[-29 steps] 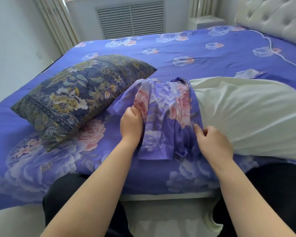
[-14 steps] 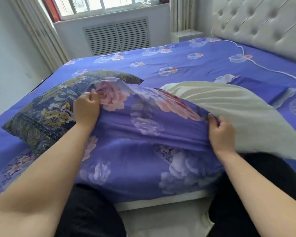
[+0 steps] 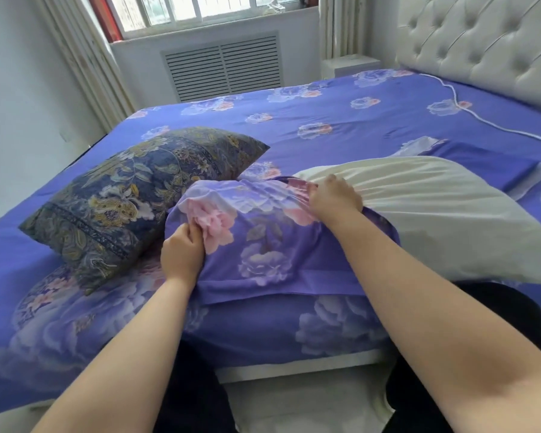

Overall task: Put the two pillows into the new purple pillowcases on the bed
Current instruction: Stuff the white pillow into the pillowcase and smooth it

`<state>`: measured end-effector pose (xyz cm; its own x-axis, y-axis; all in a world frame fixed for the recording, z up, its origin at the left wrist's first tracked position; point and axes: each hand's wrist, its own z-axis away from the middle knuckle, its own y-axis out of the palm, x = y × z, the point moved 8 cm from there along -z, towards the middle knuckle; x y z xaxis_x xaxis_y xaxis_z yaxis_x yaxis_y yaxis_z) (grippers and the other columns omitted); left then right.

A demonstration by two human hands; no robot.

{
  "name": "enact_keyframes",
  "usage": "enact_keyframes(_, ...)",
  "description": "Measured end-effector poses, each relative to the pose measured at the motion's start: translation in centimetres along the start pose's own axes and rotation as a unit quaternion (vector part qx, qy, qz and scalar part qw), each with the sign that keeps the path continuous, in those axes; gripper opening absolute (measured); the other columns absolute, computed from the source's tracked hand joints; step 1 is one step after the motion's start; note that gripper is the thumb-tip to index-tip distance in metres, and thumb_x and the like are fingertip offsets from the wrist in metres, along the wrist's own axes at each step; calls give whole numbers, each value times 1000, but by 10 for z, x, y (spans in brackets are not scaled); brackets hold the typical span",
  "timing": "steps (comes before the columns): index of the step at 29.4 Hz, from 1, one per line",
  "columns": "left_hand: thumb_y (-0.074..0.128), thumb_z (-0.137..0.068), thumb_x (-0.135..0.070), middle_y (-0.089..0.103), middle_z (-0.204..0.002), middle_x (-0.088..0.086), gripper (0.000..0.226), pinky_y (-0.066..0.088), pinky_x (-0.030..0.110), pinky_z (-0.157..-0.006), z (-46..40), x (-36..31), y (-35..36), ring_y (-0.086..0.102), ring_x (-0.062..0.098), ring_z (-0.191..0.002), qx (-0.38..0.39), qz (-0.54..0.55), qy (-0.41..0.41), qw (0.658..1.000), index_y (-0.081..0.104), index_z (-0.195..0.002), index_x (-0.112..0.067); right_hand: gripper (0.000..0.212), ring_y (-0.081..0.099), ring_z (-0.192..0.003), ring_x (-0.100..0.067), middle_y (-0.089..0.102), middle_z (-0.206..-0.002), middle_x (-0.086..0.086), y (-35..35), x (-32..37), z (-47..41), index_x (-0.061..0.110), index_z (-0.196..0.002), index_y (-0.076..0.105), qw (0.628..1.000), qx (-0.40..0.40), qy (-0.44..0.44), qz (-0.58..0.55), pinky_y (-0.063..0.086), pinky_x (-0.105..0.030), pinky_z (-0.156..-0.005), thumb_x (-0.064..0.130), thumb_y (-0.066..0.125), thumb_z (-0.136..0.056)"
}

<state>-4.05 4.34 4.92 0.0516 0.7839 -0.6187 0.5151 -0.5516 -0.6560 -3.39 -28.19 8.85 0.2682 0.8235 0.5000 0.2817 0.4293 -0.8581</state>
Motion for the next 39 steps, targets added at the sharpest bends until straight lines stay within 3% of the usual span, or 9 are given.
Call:
enact_keyframes(5,39,-101,-28,62,-79,34,50,31,37,-58,2,-2,-5,57,50,-75,-25,15,28,999,58,-72,8,40,55,-115,-33,58,-125,-15,48,48,5,8,-123,52,991,113,-65,-28,42,-36,-88,36,48,-94)
enact_keyframes(11,31,-93,-49,60,-68,23,49,31,37,-57,16,2,-1,56,45,-71,41,-5,65,997,42,-63,-12,25,59,-104,-38,64,-112,-21,-16,-35,-30,10,-108,57,994,-78,19,-75,44,-37,-81,18,44,-88)
enact_keyframes(15,47,-92,-50,57,-91,10,34,39,39,-70,-5,-7,-2,56,34,-89,81,-28,44,995,48,-90,-16,32,58,-106,-40,61,-115,-23,15,-41,-26,7,-120,44,998,-16,15,-57,43,-40,-83,18,43,-90)
enact_keyframes(18,53,-90,-47,56,-118,11,45,38,41,-94,-29,-26,-11,48,32,-113,64,-65,92,992,54,-119,-13,34,57,-108,-39,59,-118,-24,31,-49,-20,8,-125,36,1000,24,9,1,41,-40,-84,13,38,-91)
enact_keyframes(21,49,-85,-57,56,-131,5,61,42,42,-98,-40,-54,21,51,27,-119,154,-55,128,978,49,-133,-20,34,57,-109,-39,58,-119,-24,44,-42,-11,10,-125,39,996,58,-18,72,42,-40,-85,10,34,-91)
enact_keyframes(26,52,-90,-43,68,-109,6,31,47,37,-80,-1,-76,72,59,32,-102,186,-106,158,964,65,-111,-24,37,52,-113,-38,52,-123,-22,33,-29,-8,11,-128,35,990,65,-28,125,40,-42,-89,13,40,-91)
enact_keyframes(30,37,-89,-32,68,-80,7,35,38,33,-59,16,-90,67,60,36,-73,96,-135,250,954,67,-85,-15,45,45,-117,-37,48,-126,-17,-3,44,-12,12,-132,46,969,-121,-205,69,36,-44,-95,20,56,-89)
enact_keyframes(35,49,-82,-23,62,-62,3,18,38,32,-48,30,-93,56,55,31,-53,35,-127,317,939,60,-70,-17,41,50,-116,-32,53,-126,-14,65,141,-26,16,-121,57,951,109,-291,0,39,-37,-94,44,49,-93)
enact_keyframes(39,51,-84,-21,68,-72,3,18,43,34,-54,34,-86,51,59,30,-58,21,-104,320,942,68,-85,-14,40,56,-109,-34,57,-120,-14,97,172,-38,13,-114,51,942,90,-306,109,45,-39,-84,47,52,-91)
